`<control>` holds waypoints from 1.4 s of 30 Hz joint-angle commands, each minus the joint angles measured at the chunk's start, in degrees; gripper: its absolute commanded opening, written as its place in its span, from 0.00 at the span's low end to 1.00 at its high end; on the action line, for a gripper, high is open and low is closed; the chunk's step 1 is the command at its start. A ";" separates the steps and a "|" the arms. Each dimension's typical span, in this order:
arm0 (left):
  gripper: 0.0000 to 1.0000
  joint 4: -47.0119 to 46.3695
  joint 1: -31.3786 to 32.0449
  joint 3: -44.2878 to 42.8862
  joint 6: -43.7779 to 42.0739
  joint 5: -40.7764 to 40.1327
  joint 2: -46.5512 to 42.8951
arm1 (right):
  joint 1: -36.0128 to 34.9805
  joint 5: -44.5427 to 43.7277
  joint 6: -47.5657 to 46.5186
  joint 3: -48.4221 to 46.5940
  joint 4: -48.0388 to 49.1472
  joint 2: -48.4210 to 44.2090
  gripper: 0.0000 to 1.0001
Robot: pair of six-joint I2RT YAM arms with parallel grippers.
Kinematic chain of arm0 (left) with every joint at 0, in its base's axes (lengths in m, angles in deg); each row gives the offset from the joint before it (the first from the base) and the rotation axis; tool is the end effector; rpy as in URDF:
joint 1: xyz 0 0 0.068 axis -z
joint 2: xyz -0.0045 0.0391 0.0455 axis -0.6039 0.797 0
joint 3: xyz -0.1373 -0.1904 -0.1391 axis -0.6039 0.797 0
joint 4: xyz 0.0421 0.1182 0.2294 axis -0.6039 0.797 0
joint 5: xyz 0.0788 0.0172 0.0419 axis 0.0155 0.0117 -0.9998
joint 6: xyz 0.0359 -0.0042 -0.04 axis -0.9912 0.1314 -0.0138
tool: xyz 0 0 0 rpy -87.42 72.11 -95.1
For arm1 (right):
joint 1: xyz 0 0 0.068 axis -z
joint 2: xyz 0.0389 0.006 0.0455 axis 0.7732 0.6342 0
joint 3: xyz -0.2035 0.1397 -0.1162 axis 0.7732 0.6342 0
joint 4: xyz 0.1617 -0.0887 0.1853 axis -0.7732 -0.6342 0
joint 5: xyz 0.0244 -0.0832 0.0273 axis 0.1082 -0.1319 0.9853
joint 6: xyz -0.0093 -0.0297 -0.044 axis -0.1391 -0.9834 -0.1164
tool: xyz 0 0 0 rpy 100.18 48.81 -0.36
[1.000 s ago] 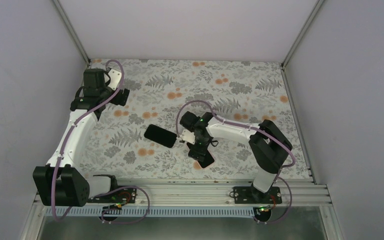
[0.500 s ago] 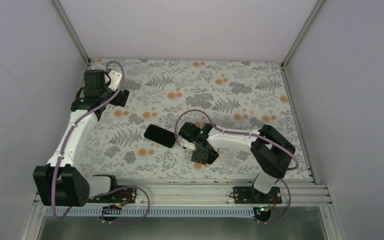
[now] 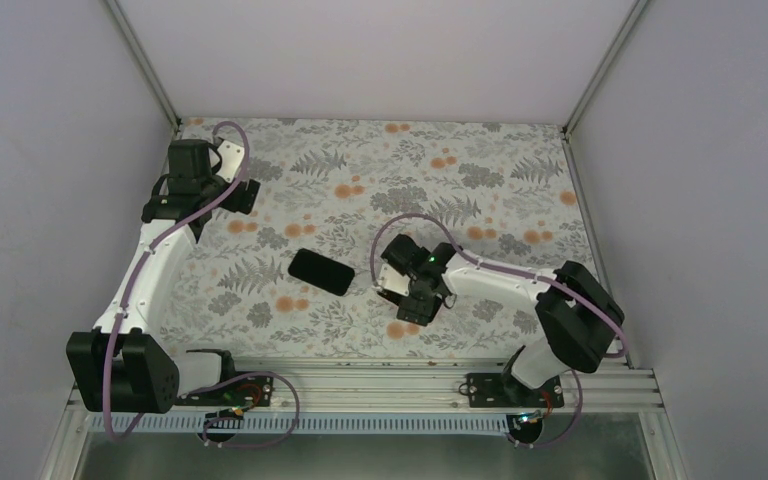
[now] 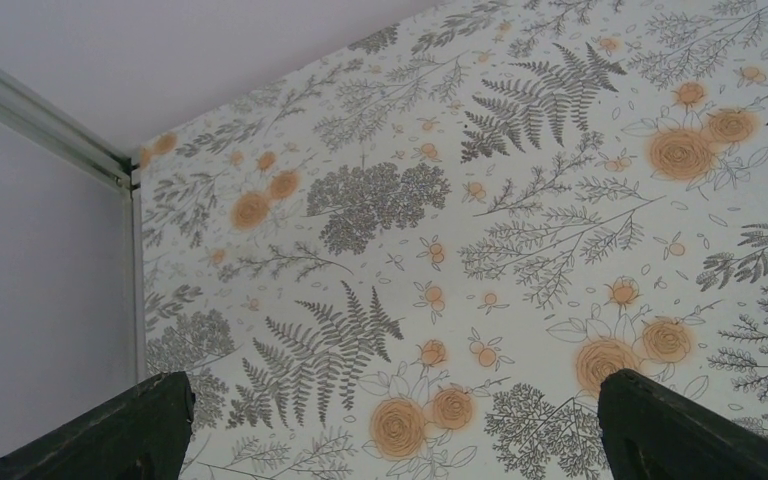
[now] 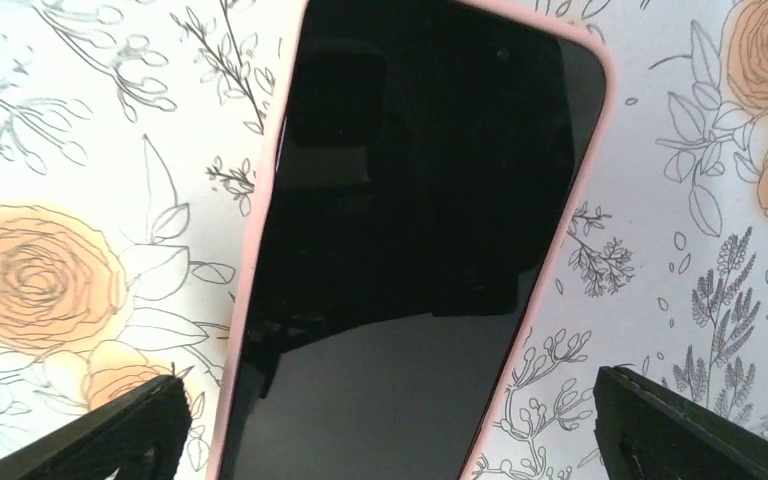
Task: Take the phone out of the phone case
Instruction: Adjust the phone at the center of the board, then pick up the phone at the center of the board.
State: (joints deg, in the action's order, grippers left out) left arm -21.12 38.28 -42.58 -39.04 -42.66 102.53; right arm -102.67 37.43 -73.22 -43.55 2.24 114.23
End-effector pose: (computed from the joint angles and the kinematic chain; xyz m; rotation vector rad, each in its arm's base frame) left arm 0.2706 -0.0066 0.3197 0.4358 2.1896 0.1440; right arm 0.1677 0.2054 0.1704 -1.7913 2.2801 -0.1669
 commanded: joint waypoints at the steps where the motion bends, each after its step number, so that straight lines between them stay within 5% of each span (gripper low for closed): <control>1: 1.00 1.38 0.05 -0.13 -0.96 2.09 -0.71 | 1.97 9.75 -2.74 -3.79 -2.26 -1.42 1.00; 7: 1.00 2.90 0.09 -0.30 -1.42 3.82 -0.87 | 4.51 16.99 -0.40 -8.57 -7.83 0.23 1.00; 42: 1.00 5.57 -0.05 -1.20 -3.63 12.64 0.67 | 8.78 14.76 1.12 -0.81 -2.85 4.62 1.00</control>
State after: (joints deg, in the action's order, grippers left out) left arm -16.33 38.28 -42.63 -41.14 -31.99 102.79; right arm -94.35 51.31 -70.66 -45.15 -1.23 118.25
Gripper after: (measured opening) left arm 0.996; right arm 0.997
